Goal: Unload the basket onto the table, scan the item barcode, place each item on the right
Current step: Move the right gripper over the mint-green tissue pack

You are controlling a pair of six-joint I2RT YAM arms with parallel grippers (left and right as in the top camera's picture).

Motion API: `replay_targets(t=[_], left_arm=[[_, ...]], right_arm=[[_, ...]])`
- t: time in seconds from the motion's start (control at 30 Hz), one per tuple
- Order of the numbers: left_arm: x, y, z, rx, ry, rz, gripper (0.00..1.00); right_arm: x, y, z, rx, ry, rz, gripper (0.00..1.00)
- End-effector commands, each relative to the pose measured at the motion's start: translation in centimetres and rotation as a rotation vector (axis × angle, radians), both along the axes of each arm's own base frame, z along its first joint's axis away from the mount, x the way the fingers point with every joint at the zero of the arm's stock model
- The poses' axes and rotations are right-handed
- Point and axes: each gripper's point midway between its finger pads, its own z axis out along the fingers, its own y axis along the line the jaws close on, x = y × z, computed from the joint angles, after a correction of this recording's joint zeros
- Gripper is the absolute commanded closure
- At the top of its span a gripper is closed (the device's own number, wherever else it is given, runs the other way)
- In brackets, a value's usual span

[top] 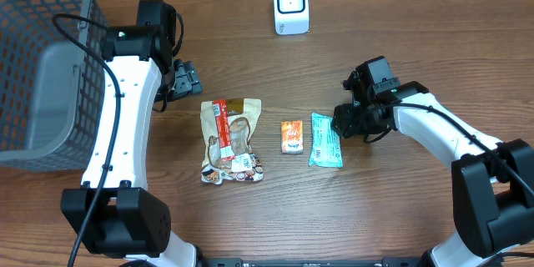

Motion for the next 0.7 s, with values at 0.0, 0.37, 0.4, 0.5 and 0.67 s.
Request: replay_targets(t=[0.0,0.37,0.4,0.5,0.67], left_arm=[[0.4,0.0,0.5,0.004,-0.023,0.017,0.00],[0.4,0.0,0.5,0.004,-0.023,0.017,0.00],[0.4,0.0,0.5,0.003,-0.023,0.016,0.00],[0.4,0.0,0.5,0.004,-0.023,0.017,0.00],[0.4,0.0,0.5,0.004,-0.023,0.017,0.00]], right_arm=[[-0.7,0.6,0.1,0.010,0.008,0.018,0.54],[-2.5,1.4,-1.1,-0.002,0.036,0.055,0.65],[-2.4,1.1,-1.2,-0.017,0.032,0.051,0.68],[-1.9,-1.9,-1.8,-0.154,0.044,-0.120,0.82],[-1.7,-3.2,-0.7,-0.180,0.035,-0.223,0.75]])
